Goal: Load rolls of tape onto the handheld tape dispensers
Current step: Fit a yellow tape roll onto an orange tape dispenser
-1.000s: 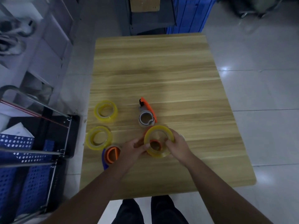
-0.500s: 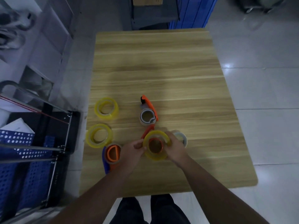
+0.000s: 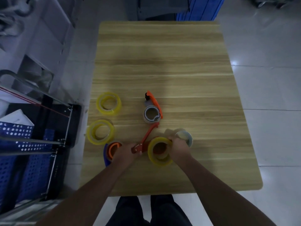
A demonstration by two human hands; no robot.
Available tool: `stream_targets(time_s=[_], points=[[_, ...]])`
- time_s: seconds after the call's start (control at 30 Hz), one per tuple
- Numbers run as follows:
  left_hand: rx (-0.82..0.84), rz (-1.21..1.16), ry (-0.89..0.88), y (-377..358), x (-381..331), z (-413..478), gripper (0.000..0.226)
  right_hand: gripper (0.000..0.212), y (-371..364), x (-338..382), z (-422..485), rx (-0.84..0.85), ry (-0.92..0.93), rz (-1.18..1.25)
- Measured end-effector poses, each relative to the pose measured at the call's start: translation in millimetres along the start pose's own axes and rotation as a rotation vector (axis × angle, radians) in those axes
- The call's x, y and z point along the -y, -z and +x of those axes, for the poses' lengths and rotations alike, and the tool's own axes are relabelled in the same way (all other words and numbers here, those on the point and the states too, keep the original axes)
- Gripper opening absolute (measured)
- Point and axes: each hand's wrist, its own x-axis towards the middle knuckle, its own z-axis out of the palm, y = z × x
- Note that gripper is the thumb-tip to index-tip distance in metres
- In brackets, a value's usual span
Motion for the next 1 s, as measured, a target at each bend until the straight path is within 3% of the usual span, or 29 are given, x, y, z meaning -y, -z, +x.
stream_targets(time_s=[0.1, 0.47, 0.8, 1.0], points=[[0.037, -0.015, -0.03, 2, 1, 5, 0.031, 0.032, -1, 5, 7, -0.032, -0.008, 0.013], [0.065, 0.005, -0.065, 17, 1, 25, 0.04, 0.025, 9, 28, 27, -0.027, 0.051, -0.26], [0.085, 0.074, -0.145, 21, -4, 29, 0.047, 0.048, 14, 39, 27, 0.066, 0.247, -0.46], [0.047, 0.084, -0.197, 19, -6, 29, 0.044, 0.052, -11, 27, 38, 0.144, 0.308, -0.387]])
